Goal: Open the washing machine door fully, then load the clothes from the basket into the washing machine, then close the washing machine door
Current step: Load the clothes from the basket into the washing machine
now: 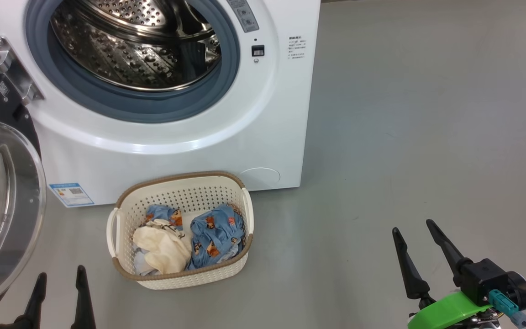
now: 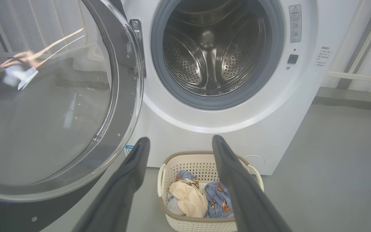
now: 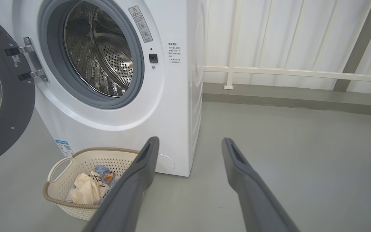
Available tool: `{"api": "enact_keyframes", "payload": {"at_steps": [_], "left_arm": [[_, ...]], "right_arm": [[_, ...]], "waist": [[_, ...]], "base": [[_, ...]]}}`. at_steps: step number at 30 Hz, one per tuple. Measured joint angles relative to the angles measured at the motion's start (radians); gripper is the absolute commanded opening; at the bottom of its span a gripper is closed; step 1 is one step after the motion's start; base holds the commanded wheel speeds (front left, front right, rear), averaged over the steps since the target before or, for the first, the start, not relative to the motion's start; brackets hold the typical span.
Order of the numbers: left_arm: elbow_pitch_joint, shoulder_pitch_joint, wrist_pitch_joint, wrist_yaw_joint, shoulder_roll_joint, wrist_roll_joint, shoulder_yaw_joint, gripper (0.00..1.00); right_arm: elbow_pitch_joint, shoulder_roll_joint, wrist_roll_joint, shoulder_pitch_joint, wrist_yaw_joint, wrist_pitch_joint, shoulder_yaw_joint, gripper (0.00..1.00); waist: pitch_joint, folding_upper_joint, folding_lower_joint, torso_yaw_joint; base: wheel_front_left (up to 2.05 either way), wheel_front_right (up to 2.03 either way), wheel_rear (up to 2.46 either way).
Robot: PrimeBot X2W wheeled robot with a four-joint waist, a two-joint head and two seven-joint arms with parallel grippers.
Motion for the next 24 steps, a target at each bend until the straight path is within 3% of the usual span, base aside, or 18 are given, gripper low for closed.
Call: {"api": "enact_keyframes", "payload": {"at_steps": [9,24], "left_arm": [[0.009,-0.001,0.0,0.0,0.0,0.0,-0.002,1.0],[0.005,-0.017,0.0,0.0,-0.001,0.0,0.023,1.0]], "right_arm": [[0.005,0.0,0.0,0.0,0.0,0.0,0.002,1.0],[0.008,-0.001,0.0,-0.002,0.0,0.0,0.003,1.0]], "waist": [[0.002,0.0,0.0,0.003],[0.017,0.0,0.0,0.001]], "base": [[0.74,-0.74,0.0],[1.71,-1.71,0.0]]}}
